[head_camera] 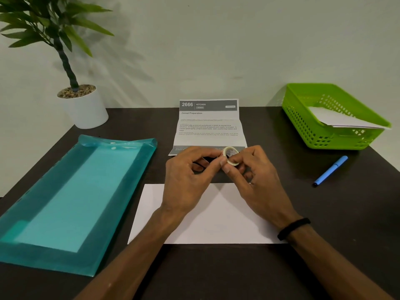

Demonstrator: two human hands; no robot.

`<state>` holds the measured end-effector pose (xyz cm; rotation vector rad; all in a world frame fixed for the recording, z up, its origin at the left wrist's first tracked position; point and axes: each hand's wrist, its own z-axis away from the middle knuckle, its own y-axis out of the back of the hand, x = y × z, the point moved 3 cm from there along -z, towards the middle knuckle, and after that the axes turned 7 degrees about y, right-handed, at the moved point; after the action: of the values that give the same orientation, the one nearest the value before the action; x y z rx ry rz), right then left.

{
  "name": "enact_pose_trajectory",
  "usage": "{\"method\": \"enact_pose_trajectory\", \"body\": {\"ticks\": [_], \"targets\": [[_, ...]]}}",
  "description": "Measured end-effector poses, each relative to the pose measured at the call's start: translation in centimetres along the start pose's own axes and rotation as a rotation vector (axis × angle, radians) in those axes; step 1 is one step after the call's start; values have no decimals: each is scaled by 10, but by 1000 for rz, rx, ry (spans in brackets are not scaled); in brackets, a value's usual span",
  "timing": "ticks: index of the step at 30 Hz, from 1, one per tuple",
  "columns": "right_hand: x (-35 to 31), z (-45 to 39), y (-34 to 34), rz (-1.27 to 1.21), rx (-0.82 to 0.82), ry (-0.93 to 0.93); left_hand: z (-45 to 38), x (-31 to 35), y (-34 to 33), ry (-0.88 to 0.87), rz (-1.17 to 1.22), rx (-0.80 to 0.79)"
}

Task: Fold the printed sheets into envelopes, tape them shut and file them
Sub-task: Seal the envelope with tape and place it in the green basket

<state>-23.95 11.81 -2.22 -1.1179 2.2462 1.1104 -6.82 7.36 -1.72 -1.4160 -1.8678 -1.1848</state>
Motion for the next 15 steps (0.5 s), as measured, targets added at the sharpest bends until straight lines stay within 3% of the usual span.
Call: {"method": "enact_pose_trajectory", "body": {"ticks": [6, 15], "targets": [[1, 0, 0, 31, -25, 22, -2, -1, 2, 24, -10, 8], [5, 2, 0, 114, -33, 52, 3, 0, 0, -98, -156, 26]]}}
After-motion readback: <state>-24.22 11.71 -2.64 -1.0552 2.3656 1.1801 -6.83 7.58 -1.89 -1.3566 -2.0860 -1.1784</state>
